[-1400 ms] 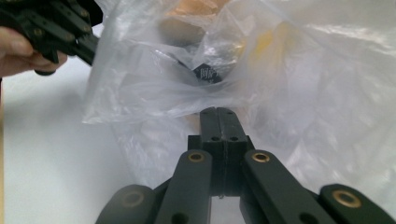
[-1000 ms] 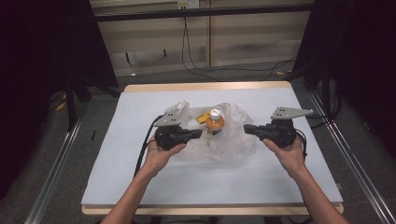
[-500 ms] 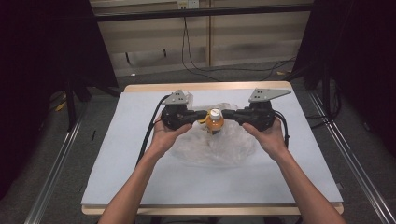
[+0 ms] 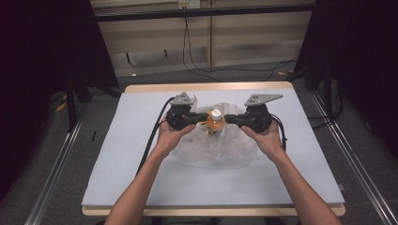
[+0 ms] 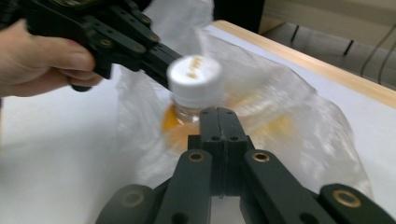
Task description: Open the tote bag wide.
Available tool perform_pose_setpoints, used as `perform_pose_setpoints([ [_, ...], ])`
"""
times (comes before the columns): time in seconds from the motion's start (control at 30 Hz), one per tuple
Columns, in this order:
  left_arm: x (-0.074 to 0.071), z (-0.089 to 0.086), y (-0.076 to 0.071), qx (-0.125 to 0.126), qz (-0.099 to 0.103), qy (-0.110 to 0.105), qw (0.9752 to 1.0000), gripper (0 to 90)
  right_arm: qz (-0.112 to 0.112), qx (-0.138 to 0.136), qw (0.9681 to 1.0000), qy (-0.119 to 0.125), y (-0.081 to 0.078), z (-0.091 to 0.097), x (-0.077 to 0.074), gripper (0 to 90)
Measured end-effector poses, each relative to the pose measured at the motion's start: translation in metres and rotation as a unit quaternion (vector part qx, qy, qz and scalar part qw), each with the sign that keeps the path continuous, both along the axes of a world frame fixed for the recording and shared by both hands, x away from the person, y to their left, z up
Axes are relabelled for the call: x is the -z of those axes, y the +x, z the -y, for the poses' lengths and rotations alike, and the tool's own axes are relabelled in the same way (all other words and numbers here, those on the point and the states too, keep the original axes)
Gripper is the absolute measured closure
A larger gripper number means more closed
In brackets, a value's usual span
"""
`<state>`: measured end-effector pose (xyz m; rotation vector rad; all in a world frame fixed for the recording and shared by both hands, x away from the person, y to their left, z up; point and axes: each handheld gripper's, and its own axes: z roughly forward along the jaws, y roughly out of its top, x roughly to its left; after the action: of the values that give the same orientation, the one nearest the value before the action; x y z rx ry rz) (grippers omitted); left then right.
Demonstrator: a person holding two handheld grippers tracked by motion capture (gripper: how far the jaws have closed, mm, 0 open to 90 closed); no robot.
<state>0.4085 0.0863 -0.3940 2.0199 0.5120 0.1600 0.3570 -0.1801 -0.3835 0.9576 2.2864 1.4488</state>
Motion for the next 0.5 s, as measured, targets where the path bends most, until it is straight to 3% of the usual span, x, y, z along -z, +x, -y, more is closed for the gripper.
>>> perform_pose_setpoints([
  [0.3,0.029,-0.006,0.005,-0.012,-0.024,0.034,0.9991,90.0,-0.029,0.015,0.9994,-0.011,0.024,0.002,0.025,90.0],
  [0.5,0.048,-0.003,0.012,-0.014,-0.039,0.065,0.997,90.0,-0.049,0.016,0.9985,-0.02,0.039,-0.003,0.044,90.0],
])
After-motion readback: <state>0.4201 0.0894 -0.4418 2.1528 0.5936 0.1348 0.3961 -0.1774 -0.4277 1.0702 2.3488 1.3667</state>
